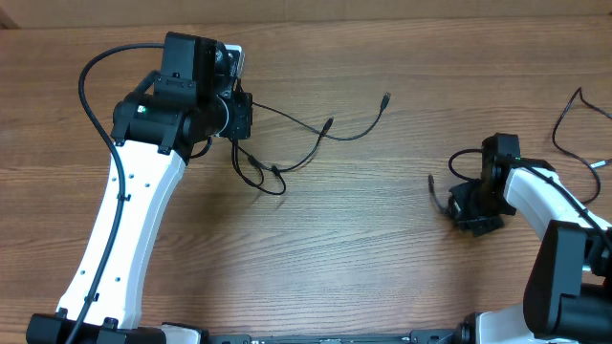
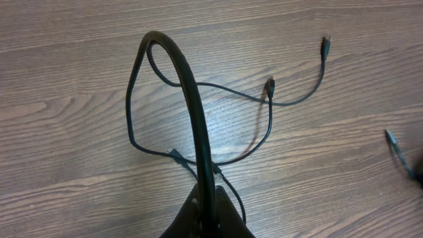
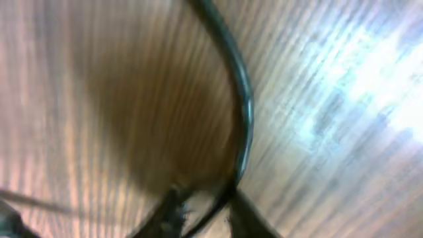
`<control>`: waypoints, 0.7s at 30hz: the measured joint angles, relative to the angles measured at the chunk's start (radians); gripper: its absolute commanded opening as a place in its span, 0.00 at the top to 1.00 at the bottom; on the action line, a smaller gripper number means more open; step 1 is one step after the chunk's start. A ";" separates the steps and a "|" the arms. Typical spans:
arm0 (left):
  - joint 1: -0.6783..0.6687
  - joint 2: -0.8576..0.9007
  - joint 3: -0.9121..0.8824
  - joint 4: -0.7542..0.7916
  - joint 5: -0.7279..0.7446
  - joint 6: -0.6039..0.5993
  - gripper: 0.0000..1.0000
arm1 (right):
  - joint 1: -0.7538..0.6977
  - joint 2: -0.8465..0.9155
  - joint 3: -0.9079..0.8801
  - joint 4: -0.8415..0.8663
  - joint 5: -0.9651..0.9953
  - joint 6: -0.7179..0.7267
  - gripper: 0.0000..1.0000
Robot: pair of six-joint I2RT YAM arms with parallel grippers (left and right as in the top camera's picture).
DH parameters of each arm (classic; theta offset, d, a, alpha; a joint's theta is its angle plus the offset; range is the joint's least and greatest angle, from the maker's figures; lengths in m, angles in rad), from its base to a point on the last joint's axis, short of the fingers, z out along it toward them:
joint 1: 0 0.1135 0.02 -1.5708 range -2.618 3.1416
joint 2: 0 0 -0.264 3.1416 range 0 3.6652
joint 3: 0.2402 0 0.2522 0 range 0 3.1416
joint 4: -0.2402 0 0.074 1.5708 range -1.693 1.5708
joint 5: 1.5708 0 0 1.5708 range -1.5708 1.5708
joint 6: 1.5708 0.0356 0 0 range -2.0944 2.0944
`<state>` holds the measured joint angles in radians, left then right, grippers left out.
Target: Untangle cables
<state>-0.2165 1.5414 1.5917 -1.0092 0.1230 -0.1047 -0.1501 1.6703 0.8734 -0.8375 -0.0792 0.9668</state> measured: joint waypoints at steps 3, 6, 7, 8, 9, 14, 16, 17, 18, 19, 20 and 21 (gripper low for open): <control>0.000 0.000 0.000 -0.001 0.000 0.000 0.96 | 0.000 -0.001 0.004 0.026 0.003 -0.023 0.97; 0.000 0.000 0.000 -0.003 0.000 0.000 0.96 | 0.000 -0.001 0.027 0.023 0.009 -0.073 0.96; 0.000 0.000 0.000 -0.005 0.000 0.000 0.96 | -0.001 -0.001 0.048 0.017 0.011 -0.100 0.96; 0.000 0.000 0.000 -0.006 0.000 0.000 0.96 | -0.001 0.000 0.078 0.008 0.013 -0.127 0.96; 0.000 0.000 0.000 -0.007 0.000 0.000 0.96 | -0.003 0.001 0.114 -0.001 0.014 -0.159 0.96; 0.000 0.000 0.000 -0.009 0.000 0.000 0.96 | -0.039 0.003 0.369 -0.078 0.048 -0.304 0.96; 0.000 0.000 0.000 -0.009 0.000 0.000 0.96 | -0.064 0.003 0.473 -0.100 0.089 -0.336 0.96; 0.000 0.000 0.000 -0.009 0.000 0.000 0.96 | -0.082 0.003 0.528 -0.106 0.117 -0.349 0.96; 0.000 0.000 0.000 -0.010 0.000 0.000 0.96 | -0.096 0.003 0.566 -0.107 0.141 -0.356 0.96; 0.000 0.000 0.000 -0.011 0.000 0.000 0.96 | -0.114 0.003 0.608 -0.105 0.169 -0.365 0.96; 0.000 0.000 0.000 -0.013 0.000 0.000 0.96 | -0.133 0.003 0.644 -0.103 0.198 -0.370 0.96; 0.000 0.000 0.000 -0.014 0.000 0.000 0.96 | -0.166 0.003 0.691 -0.090 0.241 -0.377 0.96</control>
<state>-0.2165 1.5414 1.5917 -1.0233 0.1230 -0.1051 -0.3157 1.6730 1.5646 -0.9272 0.1623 0.5903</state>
